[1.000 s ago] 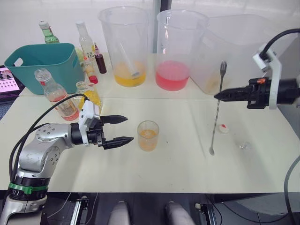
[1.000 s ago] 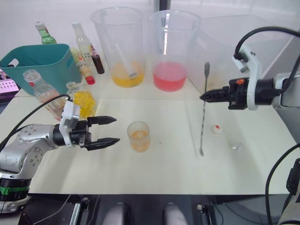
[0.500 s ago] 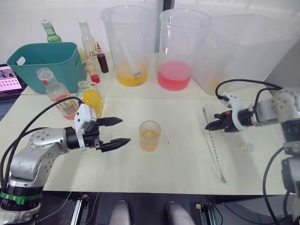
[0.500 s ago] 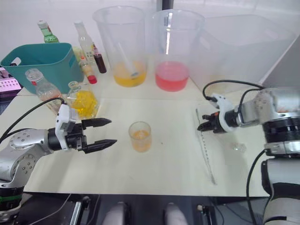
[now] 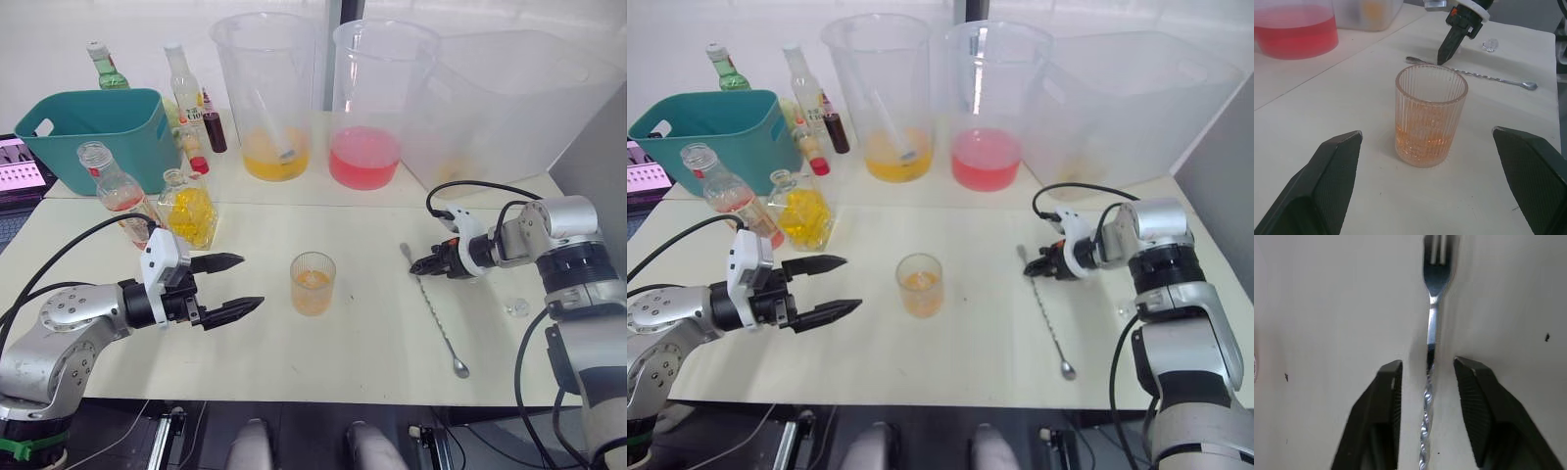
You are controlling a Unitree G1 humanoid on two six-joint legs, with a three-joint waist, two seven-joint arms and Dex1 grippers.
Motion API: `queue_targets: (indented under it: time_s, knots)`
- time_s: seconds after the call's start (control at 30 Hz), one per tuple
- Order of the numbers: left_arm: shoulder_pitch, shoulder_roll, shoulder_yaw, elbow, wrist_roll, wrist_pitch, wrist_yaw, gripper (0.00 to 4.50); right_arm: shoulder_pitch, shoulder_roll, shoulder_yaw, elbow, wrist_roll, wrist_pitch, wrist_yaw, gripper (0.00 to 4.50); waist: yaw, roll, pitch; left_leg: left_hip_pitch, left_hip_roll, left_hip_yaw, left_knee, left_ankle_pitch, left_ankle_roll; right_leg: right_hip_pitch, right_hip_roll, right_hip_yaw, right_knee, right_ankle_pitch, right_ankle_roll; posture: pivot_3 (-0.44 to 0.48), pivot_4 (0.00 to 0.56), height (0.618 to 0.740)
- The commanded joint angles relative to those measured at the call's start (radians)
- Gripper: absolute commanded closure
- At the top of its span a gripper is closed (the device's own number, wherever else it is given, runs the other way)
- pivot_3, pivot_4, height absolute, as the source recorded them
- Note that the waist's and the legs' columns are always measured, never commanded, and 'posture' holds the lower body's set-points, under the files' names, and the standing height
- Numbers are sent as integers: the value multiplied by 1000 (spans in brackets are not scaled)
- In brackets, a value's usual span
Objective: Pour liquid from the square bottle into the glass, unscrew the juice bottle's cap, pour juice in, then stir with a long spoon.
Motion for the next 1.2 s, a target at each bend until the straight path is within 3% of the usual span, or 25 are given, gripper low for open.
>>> queue_targets:
  time_s: [0.03, 0.17, 0.43, 0.57, 0.63, 0.7, 0.83, 1.03, 1.2]
  knots:
    - [-3, 18, 39, -8, -17, -15, -8, 0, -57, -77, -51, -91, 3, 40, 58, 1440, 3, 1, 1, 0, 0, 0, 0, 0, 0, 0, 0, 0, 0, 0, 0, 0, 150, 719]
    - [0, 31, 48, 46, 11, -39, -19, 0, -43, -139, -150, -230, 31, 28, 83, 74, 1, 3, 2, 0, 0, 0, -1, 0, 0, -1, 0, 0, 0, 0, 0, 0, 150, 719]
    - [-8, 117, 114, 226, 39, -98, -112, 0, 311, -214, -502, -585, 63, -252, 105, 30, 3, 3, 2, 0, 0, 0, -1, 0, 0, 0, 0, 0, -1, 0, 0, 0, 150, 719]
    - [2, 127, 127, 316, 100, -106, -54, 0, 536, -140, -729, -758, 132, -358, 105, 30, 2, 3, 2, 0, 0, 0, -1, 0, 0, 1, 0, -1, -1, 0, 0, 0, 150, 719]
    - [16, 126, 119, 358, 162, -166, -41, 0, 602, -108, -776, -814, 133, -370, 62, 30, -4, 3, 2, 1, 0, 0, -1, 0, 0, 1, 0, -1, 0, 0, 0, 0, 150, 719]
    - [39, 123, 124, 422, 199, -220, -53, 0, 706, -37, -847, -868, 108, -506, 49, 30, -7, 3, 2, 2, 0, 0, -1, 0, 0, 1, 0, 0, 0, 0, 0, 0, 150, 719]
    - [76, 110, 124, 531, 230, -306, -85, 0, 867, 48, -978, -830, 145, -623, 88, 30, -4, 3, 2, 2, 0, 0, -1, 0, 0, 2, 0, 0, 0, 0, 0, 0, 150, 719]
    - [37, 107, 155, 685, 221, -358, -117, 0, 1116, 36, -988, -713, -22, -1008, 219, 30, 3, 3, 2, 3, 0, 0, 0, 0, -1, 4, 0, -1, 0, 0, 0, 0, 150, 719]
    - [48, 106, 148, 756, 271, -432, -106, 0, 1178, 14, -983, -601, -52, -1157, 267, 30, -11, 3, 2, 9, 0, 0, -2, 0, -1, 9, 0, -1, 0, 0, 0, 0, 150, 719]
